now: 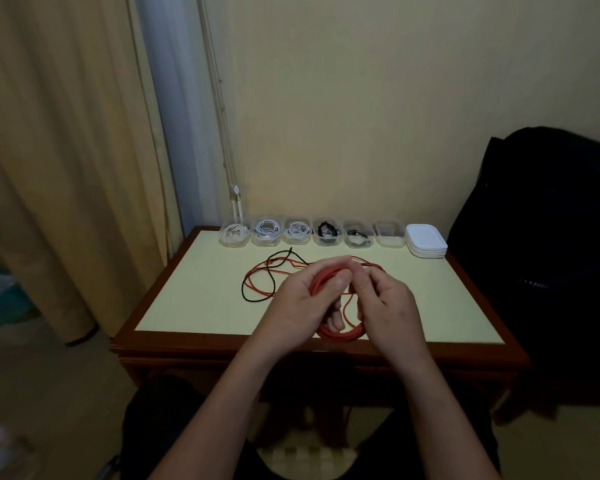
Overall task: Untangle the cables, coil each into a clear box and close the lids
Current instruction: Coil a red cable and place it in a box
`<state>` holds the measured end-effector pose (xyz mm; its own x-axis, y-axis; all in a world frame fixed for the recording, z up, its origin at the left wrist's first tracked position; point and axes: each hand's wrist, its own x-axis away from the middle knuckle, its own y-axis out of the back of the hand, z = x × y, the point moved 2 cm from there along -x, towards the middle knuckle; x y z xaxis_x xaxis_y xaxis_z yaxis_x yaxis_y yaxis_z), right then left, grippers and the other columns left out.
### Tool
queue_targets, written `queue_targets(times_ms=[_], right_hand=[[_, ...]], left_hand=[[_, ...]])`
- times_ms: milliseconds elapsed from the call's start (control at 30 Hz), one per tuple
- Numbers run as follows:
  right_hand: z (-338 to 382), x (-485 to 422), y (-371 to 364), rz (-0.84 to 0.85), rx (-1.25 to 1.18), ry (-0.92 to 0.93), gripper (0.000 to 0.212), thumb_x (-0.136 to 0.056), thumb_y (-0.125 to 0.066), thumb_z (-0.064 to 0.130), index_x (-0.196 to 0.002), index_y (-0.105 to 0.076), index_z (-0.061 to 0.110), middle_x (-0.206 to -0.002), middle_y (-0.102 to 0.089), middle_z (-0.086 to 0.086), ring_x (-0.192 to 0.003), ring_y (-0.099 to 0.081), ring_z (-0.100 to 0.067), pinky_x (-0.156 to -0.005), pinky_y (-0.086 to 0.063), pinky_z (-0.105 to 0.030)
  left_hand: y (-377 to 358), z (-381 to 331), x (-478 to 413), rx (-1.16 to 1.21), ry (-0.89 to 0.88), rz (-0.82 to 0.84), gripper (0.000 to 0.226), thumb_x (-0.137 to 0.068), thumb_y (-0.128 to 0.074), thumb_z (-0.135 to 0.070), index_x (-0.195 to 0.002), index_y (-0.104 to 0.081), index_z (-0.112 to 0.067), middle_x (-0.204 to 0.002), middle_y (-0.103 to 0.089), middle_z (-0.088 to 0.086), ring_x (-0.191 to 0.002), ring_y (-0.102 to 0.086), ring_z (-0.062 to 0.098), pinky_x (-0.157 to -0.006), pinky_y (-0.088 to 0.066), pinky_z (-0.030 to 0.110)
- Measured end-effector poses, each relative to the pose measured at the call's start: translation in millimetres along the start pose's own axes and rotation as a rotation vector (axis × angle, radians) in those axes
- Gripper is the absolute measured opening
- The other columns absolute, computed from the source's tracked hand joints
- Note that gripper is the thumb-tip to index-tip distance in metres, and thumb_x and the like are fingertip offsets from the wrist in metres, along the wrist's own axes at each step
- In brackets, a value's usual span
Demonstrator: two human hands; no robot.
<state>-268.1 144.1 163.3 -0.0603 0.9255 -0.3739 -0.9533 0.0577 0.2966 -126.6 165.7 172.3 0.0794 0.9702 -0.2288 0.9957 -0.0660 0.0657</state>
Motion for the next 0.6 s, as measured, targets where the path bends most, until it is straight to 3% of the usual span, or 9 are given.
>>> queue_targets(times_ms=[67, 167, 233, 333, 467, 533, 600], right_hand=[[1.2, -0.9, 0.4, -0.006, 0.005, 0.009, 0.053, -0.091, -0.047, 0.059, -0.075, -0.063, 0.011, -0.048, -0.052, 0.002, -0.046, -0.046, -0.007, -0.049, -0.037, -0.024], [1.9, -2.3, 0.3, -0.012, -0.045, -0.007, 0.045, -0.096, -0.053, 0.051, -0.073, -0.063, 0.013, -0.047, -0.050, 0.004, -0.045, -0.044, -0.006, -0.048, -0.036, -0.022], [2.3, -2.4, 0.4, 0.009, -0.105, -0.030, 0.048, -0.094, -0.051, 0.055, -0.074, -0.065, 0.015, -0.050, -0.053, 0.002, -0.047, -0.046, -0.008, -0.050, -0.038, -0.025], [-0.6, -2.2, 2.8, 0.029, -0.116, -0.053, 0.052, -0.097, -0.048, 0.056, -0.078, -0.067, 0.011, -0.054, -0.052, 0.008, -0.052, -0.045, -0.005, -0.056, -0.037, -0.028], [-8.1, -5.4, 13.0, -0.036, -0.126, -0.019, 0.024, -0.098, -0.063, 0.034, -0.082, -0.069, 0.017, -0.071, -0.065, 0.007, -0.066, -0.057, -0.012, -0.064, -0.047, -0.024], [-12.6, -7.9, 17.9, -0.051, -0.112, -0.009, 0.012, -0.097, -0.067, 0.030, -0.088, -0.071, 0.023, -0.079, -0.070, 0.007, -0.077, -0.064, -0.017, -0.073, -0.055, -0.030], [-15.9, -8.9, 21.7, -0.062, -0.084, -0.006, 0.007, -0.096, -0.068, 0.029, -0.090, -0.071, 0.026, -0.080, -0.070, 0.008, -0.079, -0.064, -0.020, -0.073, -0.054, -0.035]], left_hand=[[-0.6, 0.5, 0.3, -0.004, -0.017, 0.006, 0.028, -0.103, -0.053, -0.024, -0.129, -0.063, -0.023, -0.060, -0.046, 0.002, -0.049, -0.056, 0.019, -0.058, -0.050, 0.031], [-4.2, 1.3, 0.3, 0.316, 0.039, 0.032, 0.031, -0.100, -0.052, -0.023, -0.126, -0.066, -0.013, -0.060, -0.032, 0.001, -0.039, -0.038, 0.011, -0.048, -0.046, 0.027], [-4.6, 0.5, -0.4, 0.516, 0.098, 0.024, 0.036, -0.097, -0.054, -0.021, -0.128, -0.064, -0.006, -0.059, -0.027, -0.001, -0.037, -0.027, 0.006, -0.038, -0.032, 0.020], [5.0, -1.9, -4.4, 0.733, 0.155, -0.016, 0.039, -0.096, -0.054, -0.020, -0.131, -0.061, -0.004, -0.058, -0.019, -0.003, -0.035, -0.020, 0.002, -0.033, -0.016, 0.016], [34.4, -3.2, -10.7, 1.089, 0.219, -0.095, 0.036, -0.097, -0.052, -0.019, -0.128, -0.062, -0.005, -0.051, -0.027, -0.009, -0.029, -0.024, 0.004, -0.027, -0.020, 0.014], [50.4, -2.9, -10.3, 1.200, 0.206, -0.150, 0.032, -0.098, -0.051, -0.020, -0.123, -0.065, -0.005, -0.049, -0.029, -0.009, -0.029, -0.027, 0.006, -0.028, -0.024, 0.016], [64.1, -2.3, -9.1, 1.307, 0.190, -0.183, 0.027, -0.100, -0.050, -0.020, -0.115, -0.067, -0.005, -0.049, -0.030, -0.008, -0.030, -0.028, 0.007, -0.029, -0.026, 0.017]])
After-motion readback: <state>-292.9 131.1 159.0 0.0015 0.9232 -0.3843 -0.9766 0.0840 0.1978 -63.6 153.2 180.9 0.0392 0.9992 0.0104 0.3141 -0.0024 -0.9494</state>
